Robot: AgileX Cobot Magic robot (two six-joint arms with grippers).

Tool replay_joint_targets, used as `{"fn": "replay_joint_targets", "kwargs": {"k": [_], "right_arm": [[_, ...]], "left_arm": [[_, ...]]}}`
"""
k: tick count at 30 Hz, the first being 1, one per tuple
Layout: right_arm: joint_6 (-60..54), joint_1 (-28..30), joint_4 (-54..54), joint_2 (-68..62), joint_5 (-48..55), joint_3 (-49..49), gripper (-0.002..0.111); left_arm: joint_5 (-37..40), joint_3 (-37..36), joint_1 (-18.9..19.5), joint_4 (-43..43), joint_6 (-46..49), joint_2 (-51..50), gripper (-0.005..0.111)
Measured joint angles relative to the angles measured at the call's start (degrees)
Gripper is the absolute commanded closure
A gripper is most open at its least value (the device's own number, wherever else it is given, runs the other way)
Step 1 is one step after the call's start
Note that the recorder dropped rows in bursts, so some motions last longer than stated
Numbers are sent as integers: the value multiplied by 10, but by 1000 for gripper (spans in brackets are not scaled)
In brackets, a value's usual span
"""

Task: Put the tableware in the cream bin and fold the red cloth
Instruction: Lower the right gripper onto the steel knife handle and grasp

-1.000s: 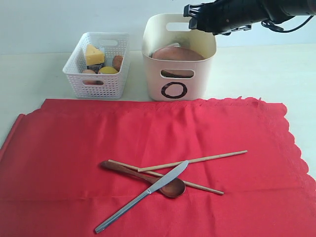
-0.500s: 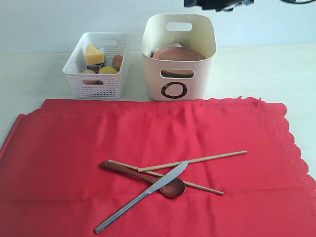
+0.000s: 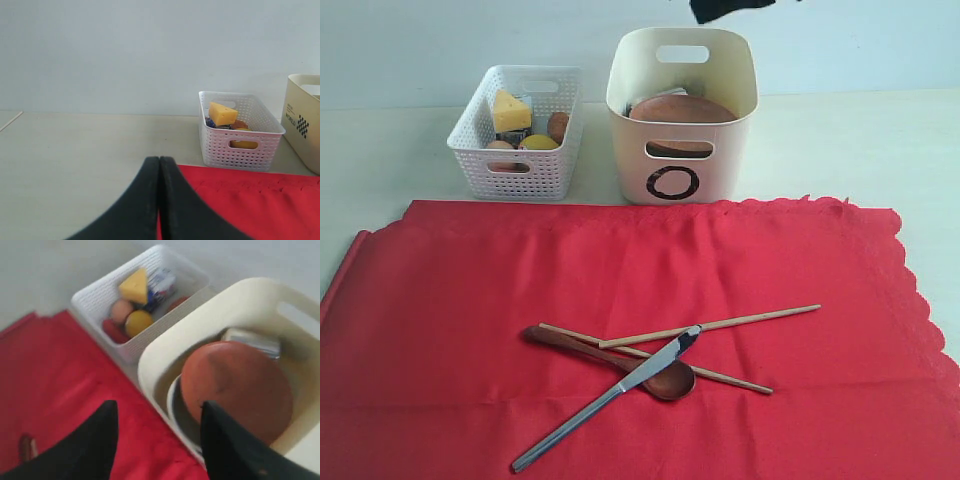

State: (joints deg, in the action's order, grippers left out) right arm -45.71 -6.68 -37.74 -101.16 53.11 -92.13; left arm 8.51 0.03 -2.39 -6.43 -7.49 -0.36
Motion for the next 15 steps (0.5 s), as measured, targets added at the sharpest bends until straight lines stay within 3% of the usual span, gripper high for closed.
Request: {"fn": "replay_joint_targets", "kwargs": {"k": [4, 9, 15], "right_arm": [[-69, -41, 2, 1, 76, 0, 60], [-124, -117, 8, 1, 96, 20, 60], [-158, -228, 109, 1, 100, 54, 60]], "left_arm": [[0, 0, 0, 0, 0, 0, 105], [0, 0, 0, 0, 0, 0, 105], [0, 0, 0, 0, 0, 0, 105]]}}
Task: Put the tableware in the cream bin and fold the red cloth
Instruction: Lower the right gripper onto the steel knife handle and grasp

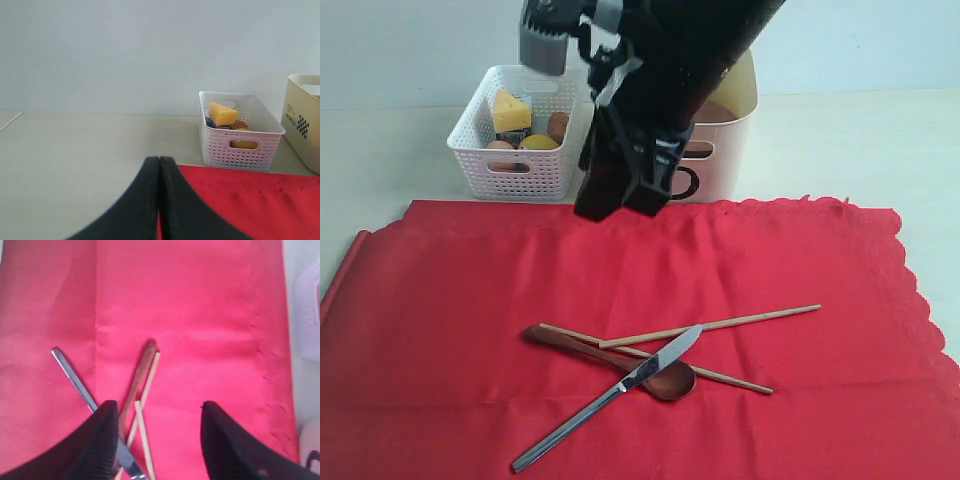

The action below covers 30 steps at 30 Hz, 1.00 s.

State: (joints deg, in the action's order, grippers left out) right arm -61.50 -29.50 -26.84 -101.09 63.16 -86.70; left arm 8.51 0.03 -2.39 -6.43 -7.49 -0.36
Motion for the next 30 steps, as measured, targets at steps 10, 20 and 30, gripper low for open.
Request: {"fn": "replay_joint_targets", "kwargs": {"k": [10, 20, 30], "right_arm": [[-31, -102, 36, -6, -231, 228, 60], [-38, -104, 36, -110, -263, 234, 60], [-45, -104, 31, -121, -270, 235, 60]], "left_arm": [[0, 0, 0, 0, 0, 0, 105], [0, 0, 0, 0, 0, 0, 105], [0, 0, 0, 0, 0, 0, 105]]}}
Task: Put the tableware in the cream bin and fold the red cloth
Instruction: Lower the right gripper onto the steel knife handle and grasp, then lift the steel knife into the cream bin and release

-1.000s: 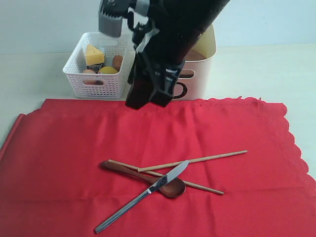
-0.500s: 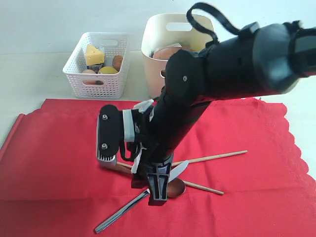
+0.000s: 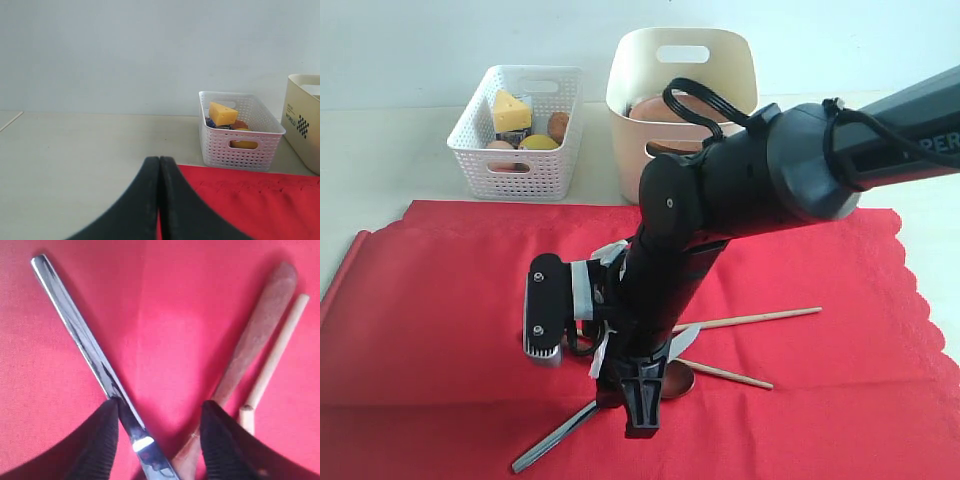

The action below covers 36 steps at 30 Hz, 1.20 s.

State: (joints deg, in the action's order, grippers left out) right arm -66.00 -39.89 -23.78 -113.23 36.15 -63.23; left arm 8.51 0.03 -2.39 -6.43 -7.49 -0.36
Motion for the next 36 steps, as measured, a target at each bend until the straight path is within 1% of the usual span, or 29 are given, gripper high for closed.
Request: {"fn": "replay_joint_targets", "kwargs": {"k": [10, 15, 19, 22, 27, 29, 33, 36], "right_arm": [[-10, -10, -10, -7, 51, 0, 60], [-26, -35, -10, -7, 36, 0, 60], [-28, -40, -8, -14, 14, 0, 60], [-28, -40, -6, -16, 11, 0, 67], [-28, -40, -4, -17, 7, -1, 89], [-28, -40, -4, -17, 6, -1, 96], [-28, -40, -4, -17, 3, -1, 106], [-28, -40, -4, -17, 3, -1, 108]], "left_arm": [[0, 0, 0, 0, 0, 0, 105], [0, 0, 0, 0, 0, 0, 105], [0, 0, 0, 0, 0, 0, 105], [0, 0, 0, 0, 0, 0, 105], [0, 0, 0, 0, 0, 0, 105], [0, 0, 0, 0, 0, 0, 105], [0, 0, 0, 0, 0, 0, 105], [0, 0, 0, 0, 0, 0, 105]]}}
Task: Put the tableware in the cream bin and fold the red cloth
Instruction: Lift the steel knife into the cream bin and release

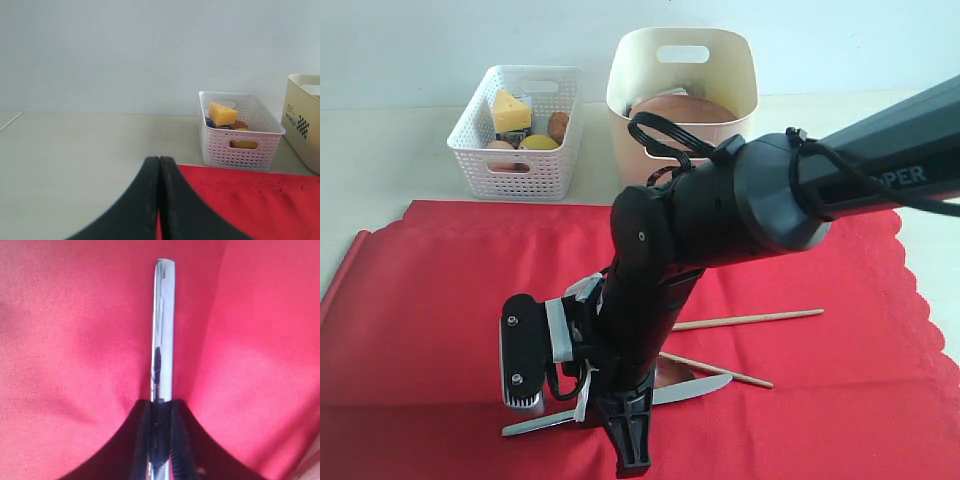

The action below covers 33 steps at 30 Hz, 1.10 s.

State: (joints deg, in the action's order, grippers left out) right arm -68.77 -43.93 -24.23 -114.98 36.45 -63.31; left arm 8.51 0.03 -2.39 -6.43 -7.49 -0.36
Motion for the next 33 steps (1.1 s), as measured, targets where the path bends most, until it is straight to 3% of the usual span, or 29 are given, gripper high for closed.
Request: {"fn": "replay_joint_targets", "kwargs": {"k": [11, 17, 23, 33], "right_arm": [[21, 0, 5, 35, 4, 1, 108], [47, 0, 6, 77, -51, 1, 108], [102, 11, 7, 117, -193, 2, 108], [277, 97, -7, 127, -522, 2, 108]], "left_arm": [[0, 0, 0, 0, 0, 0, 105], [0, 0, 0, 0, 0, 0, 105], [0, 0, 0, 0, 0, 0, 105], [0, 0, 0, 0, 0, 0, 105]]}}
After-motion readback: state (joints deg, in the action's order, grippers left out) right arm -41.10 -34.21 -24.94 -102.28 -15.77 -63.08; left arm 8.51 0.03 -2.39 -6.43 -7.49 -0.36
